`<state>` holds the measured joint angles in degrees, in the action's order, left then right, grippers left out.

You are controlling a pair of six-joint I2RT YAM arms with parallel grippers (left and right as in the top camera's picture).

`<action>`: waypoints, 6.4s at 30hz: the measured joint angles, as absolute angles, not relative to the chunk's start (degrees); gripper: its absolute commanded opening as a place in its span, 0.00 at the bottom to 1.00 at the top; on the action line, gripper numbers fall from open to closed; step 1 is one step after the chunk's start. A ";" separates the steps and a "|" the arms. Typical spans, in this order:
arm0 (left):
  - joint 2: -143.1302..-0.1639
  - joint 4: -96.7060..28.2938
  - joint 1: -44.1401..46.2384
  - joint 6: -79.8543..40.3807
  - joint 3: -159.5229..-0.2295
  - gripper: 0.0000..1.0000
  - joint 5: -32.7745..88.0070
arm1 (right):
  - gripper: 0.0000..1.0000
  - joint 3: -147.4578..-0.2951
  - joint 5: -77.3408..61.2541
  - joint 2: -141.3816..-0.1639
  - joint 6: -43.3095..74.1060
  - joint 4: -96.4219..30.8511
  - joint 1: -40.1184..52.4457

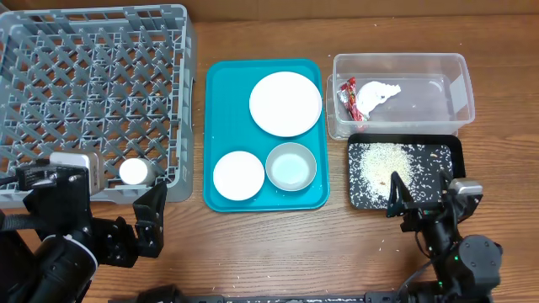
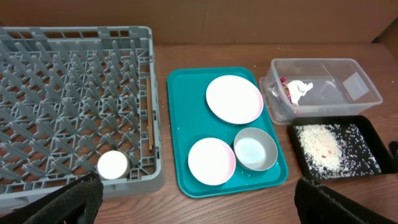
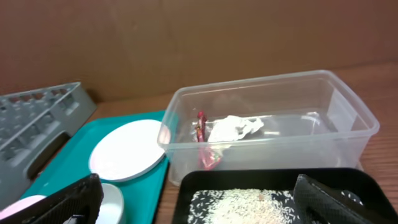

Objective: Sort waste into correct bins and load items into the dishwasher

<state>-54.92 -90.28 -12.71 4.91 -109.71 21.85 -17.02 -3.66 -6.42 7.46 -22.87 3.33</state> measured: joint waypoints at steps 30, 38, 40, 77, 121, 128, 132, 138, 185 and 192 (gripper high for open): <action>-54.92 -90.28 -12.71 4.91 -109.71 1.00 21.91 | 1.00 -1.04 -4.05 -0.84 7.42 -4.71 3.09; -54.92 -88.40 -12.71 -3.77 -109.54 1.00 29.19 | 1.00 -1.04 -4.08 -0.84 7.44 -4.73 3.09; -55.02 -85.06 -12.71 -6.90 -109.01 1.00 31.70 | 1.00 -1.04 -4.08 -0.84 7.44 -4.69 3.07; -118.34 -69.36 26.20 -25.69 -101.82 0.68 6.52 | 1.00 -1.04 -4.05 -0.84 7.46 -4.69 3.07; -118.39 -57.76 30.98 -17.69 -87.94 0.04 -1.67 | 1.00 -1.04 -4.05 -0.84 7.44 -4.71 3.09; -118.28 -62.00 30.65 -17.82 -92.12 0.04 1.80 | 1.00 -1.04 -4.08 -0.84 7.46 -4.71 3.09; -118.30 -72.16 30.24 -17.85 -101.93 0.04 1.45 | 1.00 -1.04 -4.05 -0.84 7.44 -4.71 3.09; -118.24 -92.31 28.58 -21.61 -118.69 0.04 -15.05 | 1.00 -1.04 -4.05 -0.84 7.46 -4.71 3.07; -127.74 -89.78 5.48 -37.36 -116.16 0.04 -64.99 | 1.00 -1.04 -4.05 -0.84 7.44 -4.71 3.09; -127.76 -89.80 8.34 -37.39 -116.16 0.04 -64.99 | 1.00 -1.04 -4.05 -0.84 7.46 -4.73 3.07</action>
<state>-127.76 -89.80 8.34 -37.39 -116.16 -64.99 -1.04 -4.05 -0.84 7.46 -4.73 3.07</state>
